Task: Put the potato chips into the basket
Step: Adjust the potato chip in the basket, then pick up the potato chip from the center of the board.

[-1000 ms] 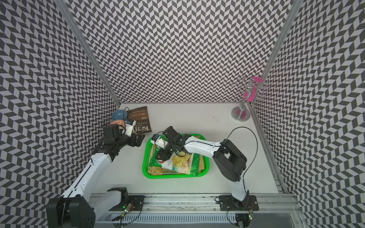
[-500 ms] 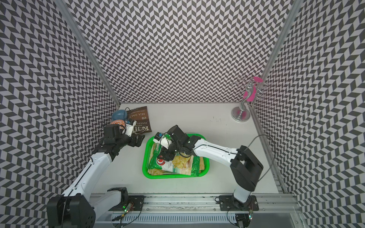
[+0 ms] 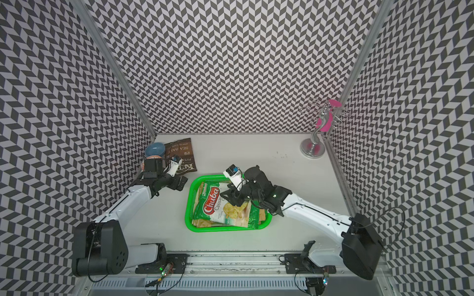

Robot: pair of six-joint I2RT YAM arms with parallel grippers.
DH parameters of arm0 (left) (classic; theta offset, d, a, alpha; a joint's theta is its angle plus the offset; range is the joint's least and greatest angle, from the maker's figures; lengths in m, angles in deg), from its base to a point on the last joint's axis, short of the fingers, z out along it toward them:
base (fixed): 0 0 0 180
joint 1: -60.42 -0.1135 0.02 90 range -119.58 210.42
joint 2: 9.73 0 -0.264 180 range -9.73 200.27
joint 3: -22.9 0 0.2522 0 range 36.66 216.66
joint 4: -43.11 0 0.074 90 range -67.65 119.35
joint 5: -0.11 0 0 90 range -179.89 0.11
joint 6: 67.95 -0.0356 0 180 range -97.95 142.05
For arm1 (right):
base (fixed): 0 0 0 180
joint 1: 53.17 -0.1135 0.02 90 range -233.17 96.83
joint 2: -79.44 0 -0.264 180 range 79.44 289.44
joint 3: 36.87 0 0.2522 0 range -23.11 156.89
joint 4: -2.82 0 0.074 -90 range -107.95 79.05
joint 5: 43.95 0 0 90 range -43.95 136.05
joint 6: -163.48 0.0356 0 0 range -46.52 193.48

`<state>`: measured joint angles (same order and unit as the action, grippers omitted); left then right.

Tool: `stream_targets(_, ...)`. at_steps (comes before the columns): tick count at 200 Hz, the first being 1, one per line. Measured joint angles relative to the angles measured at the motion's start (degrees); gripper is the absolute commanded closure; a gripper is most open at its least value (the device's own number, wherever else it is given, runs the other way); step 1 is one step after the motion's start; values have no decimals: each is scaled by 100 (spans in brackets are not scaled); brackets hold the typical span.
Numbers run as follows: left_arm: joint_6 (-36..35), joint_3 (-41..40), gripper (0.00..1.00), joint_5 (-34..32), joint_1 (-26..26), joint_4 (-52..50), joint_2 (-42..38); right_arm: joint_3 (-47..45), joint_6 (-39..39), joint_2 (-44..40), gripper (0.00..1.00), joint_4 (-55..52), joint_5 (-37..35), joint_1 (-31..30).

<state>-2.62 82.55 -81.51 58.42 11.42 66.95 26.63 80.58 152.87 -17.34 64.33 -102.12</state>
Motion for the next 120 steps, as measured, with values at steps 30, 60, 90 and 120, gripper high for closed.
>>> stream_targets(30, -323, 0, 2, -424, 162, 192, 407, -684, 273, -527, 44, 28, -74, 92)
stream_targets(60, -579, 0, 2, -979, 380, 608, 776, -887, 455, -756, 44, 90, -74, 332)
stream_targets(90, -791, -2, 4, -1646, 695, 1182, 1241, -885, 503, -761, 44, 195, -70, 448)
stream_targets(120, -863, 0, 7, -2046, 892, 1598, 1764, -870, 507, -761, 44, 195, -55, 455)
